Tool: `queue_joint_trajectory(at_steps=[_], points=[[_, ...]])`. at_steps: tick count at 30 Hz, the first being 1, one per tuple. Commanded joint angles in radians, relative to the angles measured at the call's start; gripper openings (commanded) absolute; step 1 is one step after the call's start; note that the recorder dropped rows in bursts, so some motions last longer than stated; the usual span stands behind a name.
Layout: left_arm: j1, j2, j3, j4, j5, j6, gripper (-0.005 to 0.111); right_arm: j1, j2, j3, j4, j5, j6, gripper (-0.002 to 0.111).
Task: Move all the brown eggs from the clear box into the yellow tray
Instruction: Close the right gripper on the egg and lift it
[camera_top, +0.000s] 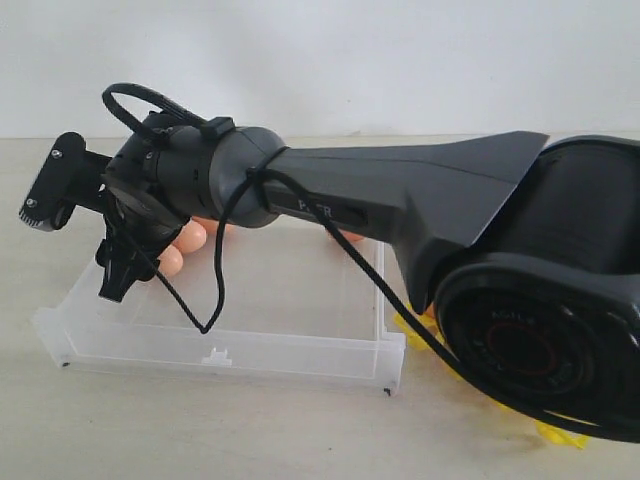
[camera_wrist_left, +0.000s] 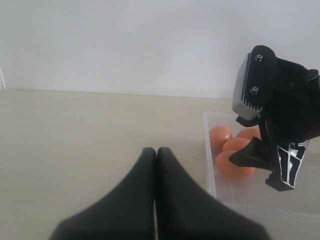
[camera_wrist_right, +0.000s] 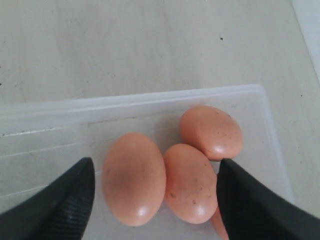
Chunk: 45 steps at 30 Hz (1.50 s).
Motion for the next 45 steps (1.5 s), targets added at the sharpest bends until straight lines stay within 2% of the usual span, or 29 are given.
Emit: queue_joint_trajectory(at_steps=[1, 11, 13, 16, 17, 27, 30, 37, 45], points=[[0.001, 0.003, 0.003, 0.002, -0.006, 0.002, -0.004, 0.0, 0.027, -0.004, 0.006, 0.0, 0.029, 0.066], [0.001, 0.003, 0.003, 0.002, -0.006, 0.002, -0.004, 0.0, 0.062, -0.004, 0.025, -0.016, 0.031, 0.066], [0.001, 0.003, 0.003, 0.002, -0.006, 0.002, -0.004, 0.0, 0.062, -0.004, 0.025, -0.024, 0.031, 0.061], [0.001, 0.003, 0.003, 0.002, -0.006, 0.002, -0.004, 0.0, 0.062, -0.004, 0.03, -0.029, 0.031, 0.045], [0.001, 0.003, 0.003, 0.002, -0.006, 0.002, -0.004, 0.0, 0.062, -0.004, 0.034, -0.03, 0.031, 0.044], [0.001, 0.003, 0.003, 0.002, -0.006, 0.002, -0.004, 0.0, 0.086, -0.004, 0.191, -0.03, -0.122, 0.045], [0.001, 0.003, 0.003, 0.002, -0.006, 0.002, -0.004, 0.0, 0.097, -0.004, 0.212, -0.041, -0.131, 0.063], [0.001, 0.003, 0.003, 0.002, -0.006, 0.002, -0.004, 0.0, 0.111, -0.004, 0.212, -0.08, -0.131, 0.063], [0.001, 0.003, 0.003, 0.002, -0.006, 0.002, -0.004, 0.0, 0.111, -0.004, 0.214, -0.131, -0.11, 0.053]])
